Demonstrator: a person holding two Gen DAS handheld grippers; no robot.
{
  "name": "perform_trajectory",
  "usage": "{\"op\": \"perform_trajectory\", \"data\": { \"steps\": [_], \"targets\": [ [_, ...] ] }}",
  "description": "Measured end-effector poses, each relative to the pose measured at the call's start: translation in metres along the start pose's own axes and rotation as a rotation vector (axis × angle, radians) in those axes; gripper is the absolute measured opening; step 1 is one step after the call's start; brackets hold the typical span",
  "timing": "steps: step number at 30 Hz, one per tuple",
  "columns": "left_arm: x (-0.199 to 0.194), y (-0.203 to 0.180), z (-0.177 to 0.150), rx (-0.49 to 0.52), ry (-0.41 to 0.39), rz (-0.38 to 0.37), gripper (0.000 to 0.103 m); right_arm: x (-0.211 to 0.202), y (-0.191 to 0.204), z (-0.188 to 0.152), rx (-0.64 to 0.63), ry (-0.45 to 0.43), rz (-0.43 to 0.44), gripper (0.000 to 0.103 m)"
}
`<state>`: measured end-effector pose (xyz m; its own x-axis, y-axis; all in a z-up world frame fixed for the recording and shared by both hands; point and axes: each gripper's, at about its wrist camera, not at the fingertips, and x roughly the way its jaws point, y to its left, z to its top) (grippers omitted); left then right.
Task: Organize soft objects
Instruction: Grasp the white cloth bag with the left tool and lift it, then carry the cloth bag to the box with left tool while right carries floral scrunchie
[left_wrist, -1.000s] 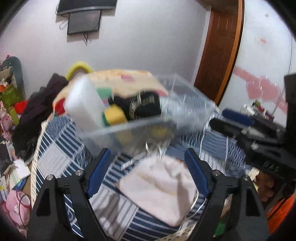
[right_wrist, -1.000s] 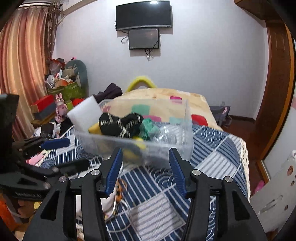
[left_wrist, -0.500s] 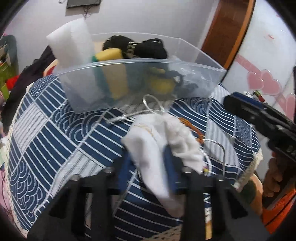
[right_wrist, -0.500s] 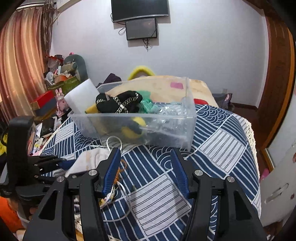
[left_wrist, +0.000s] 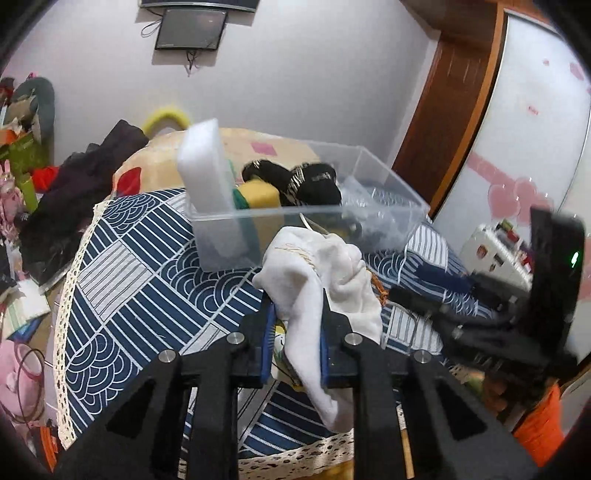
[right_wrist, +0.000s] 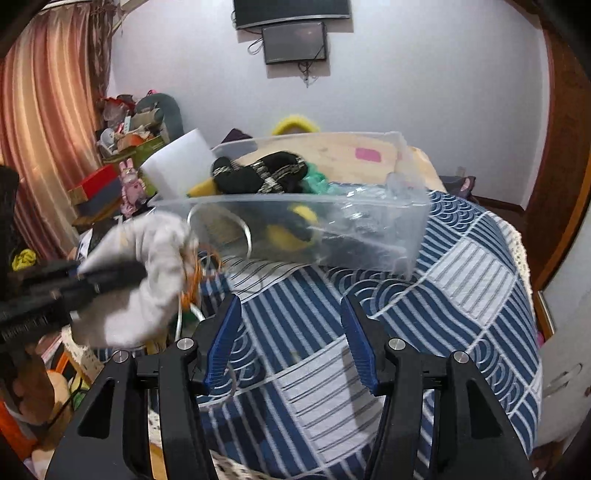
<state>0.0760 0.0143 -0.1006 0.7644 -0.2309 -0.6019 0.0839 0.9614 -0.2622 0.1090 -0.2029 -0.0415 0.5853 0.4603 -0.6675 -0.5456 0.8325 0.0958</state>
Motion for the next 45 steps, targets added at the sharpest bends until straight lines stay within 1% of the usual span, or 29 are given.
{"op": "perform_trajectory", "data": {
  "steps": [2,5,9,13,16,19,20,21,22,23,24,26,29,32,34,36,37,39,42,45],
  "targets": [
    [-0.002,0.005,0.0,-0.018,-0.005,-0.005,0.019,0.003,0.007,-0.001,-0.009,0.014,0.025,0.052],
    [-0.001,0.013,-0.002,-0.048,0.003,-0.007,0.019,0.008,0.022,-0.006,-0.049,0.046,0.088,0.052],
    [0.006,0.025,-0.002,-0.096,0.032,-0.055,0.019,0.015,0.039,-0.01,-0.094,0.07,0.141,0.052],
    [0.012,0.029,-0.004,-0.125,0.056,-0.098,0.019,0.028,0.049,-0.013,-0.111,0.105,0.158,0.052],
    [0.016,0.028,-0.005,-0.123,0.07,-0.113,0.019,0.038,0.051,-0.013,-0.098,0.131,0.2,0.052],
    [0.02,0.021,-0.006,-0.111,0.082,-0.12,0.019,0.044,0.051,-0.014,-0.093,0.136,0.215,0.052],
    [0.021,0.019,-0.006,-0.108,0.087,-0.124,0.019,0.046,0.05,-0.013,-0.09,0.137,0.221,0.043],
    [0.022,0.018,-0.007,-0.107,0.091,-0.128,0.019,0.047,0.05,-0.013,-0.086,0.14,0.237,0.029],
    [0.024,0.017,-0.007,-0.105,0.096,-0.131,0.019,0.048,0.05,-0.013,-0.083,0.145,0.253,0.023],
    [0.025,0.016,-0.006,-0.103,0.096,-0.129,0.019,0.049,0.05,-0.014,-0.081,0.147,0.262,0.015],
    [0.025,0.016,-0.007,-0.101,0.095,-0.124,0.019,0.049,0.051,-0.014,-0.084,0.143,0.259,0.011],
    [0.023,0.018,-0.006,-0.101,0.088,-0.11,0.019,0.046,0.052,-0.015,-0.092,0.124,0.235,0.008],
    [0.017,0.023,-0.003,-0.106,0.07,-0.084,0.019,0.038,0.049,-0.014,-0.093,0.09,0.169,0.007],
    [0.015,0.026,-0.001,-0.109,0.07,-0.084,0.019,0.031,0.04,-0.008,-0.077,0.059,0.131,0.006],
    [0.015,0.025,-0.002,-0.103,0.068,-0.077,0.019,0.026,0.034,-0.005,-0.073,0.041,0.087,0.006],
    [0.012,0.025,-0.001,-0.092,0.057,-0.059,0.019,0.022,0.027,-0.005,-0.077,0.024,0.006,0.005],
    [0.01,0.026,-0.001,-0.092,0.051,-0.058,0.019,0.02,0.021,-0.005,-0.065,0.021,-0.01,0.005],
    [0.008,0.028,0.0,-0.099,0.045,-0.059,0.019,0.014,0.007,-0.002,-0.019,0.006,-0.027,0.005],
    [0.007,0.028,0.001,-0.094,0.039,-0.055,0.016,0.005,-0.003,0.004,-0.003,-0.029,-0.069,0.005],
    [0.003,0.023,0.005,-0.072,0.024,-0.047,0.014,-0.012,-0.012,0.01,0.023,-0.07,-0.081,0.005]
  ]
}}
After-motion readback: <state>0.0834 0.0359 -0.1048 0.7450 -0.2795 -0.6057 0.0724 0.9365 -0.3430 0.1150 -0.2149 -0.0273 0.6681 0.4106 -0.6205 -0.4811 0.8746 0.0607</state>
